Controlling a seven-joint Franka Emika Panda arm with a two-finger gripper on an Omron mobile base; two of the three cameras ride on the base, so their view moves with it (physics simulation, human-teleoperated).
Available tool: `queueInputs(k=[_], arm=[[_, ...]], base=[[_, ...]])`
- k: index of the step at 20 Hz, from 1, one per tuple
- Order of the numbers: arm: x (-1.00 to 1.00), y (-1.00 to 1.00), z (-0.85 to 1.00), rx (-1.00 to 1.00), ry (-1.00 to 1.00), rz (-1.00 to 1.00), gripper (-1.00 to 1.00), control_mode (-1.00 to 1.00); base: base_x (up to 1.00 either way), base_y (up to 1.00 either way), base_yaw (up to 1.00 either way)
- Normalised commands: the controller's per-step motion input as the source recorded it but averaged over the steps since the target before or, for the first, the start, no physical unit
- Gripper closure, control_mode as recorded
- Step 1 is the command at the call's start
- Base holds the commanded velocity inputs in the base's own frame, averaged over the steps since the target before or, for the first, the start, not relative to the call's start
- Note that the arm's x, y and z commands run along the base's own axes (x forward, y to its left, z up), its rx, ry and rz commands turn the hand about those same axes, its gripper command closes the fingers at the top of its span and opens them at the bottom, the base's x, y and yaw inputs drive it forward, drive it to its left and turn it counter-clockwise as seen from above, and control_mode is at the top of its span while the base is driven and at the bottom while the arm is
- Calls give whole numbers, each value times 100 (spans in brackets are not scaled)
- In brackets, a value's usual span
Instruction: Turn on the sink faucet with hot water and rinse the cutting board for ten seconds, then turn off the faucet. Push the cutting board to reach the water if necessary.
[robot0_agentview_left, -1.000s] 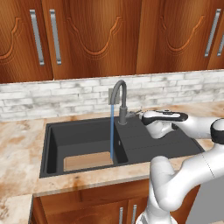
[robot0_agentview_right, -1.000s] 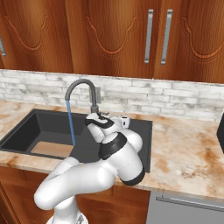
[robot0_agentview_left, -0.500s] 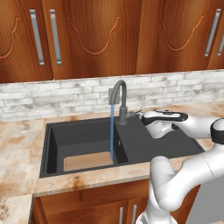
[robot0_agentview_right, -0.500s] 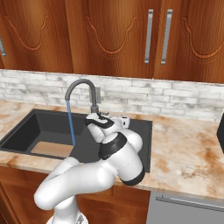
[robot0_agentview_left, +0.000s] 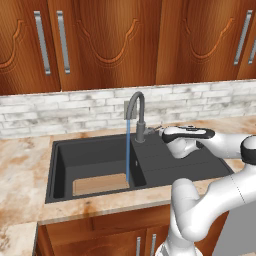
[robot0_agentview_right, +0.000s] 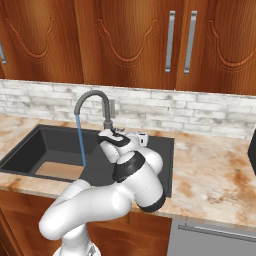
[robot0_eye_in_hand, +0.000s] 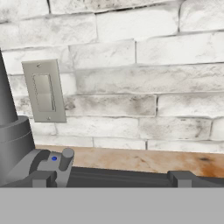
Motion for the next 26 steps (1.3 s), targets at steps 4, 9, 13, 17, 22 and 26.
queueInputs(k=[4,9,13,17,22,26], arm=[[0,0,0,0,0,0,-100,-100],[0,0,0,0,0,0,-100,-100],[0,0,0,0,0,0,-100,-100],[0,-1,0,0,0,0,-100,-100],[0,-11,0,0,0,0,-100,-100],[0,-16,-2,0,0,0,-100,-100]], base=[[0,0,0],[0,0,0],[0,0,0],[0,0,0],[0,0,0],[0,0,0]])
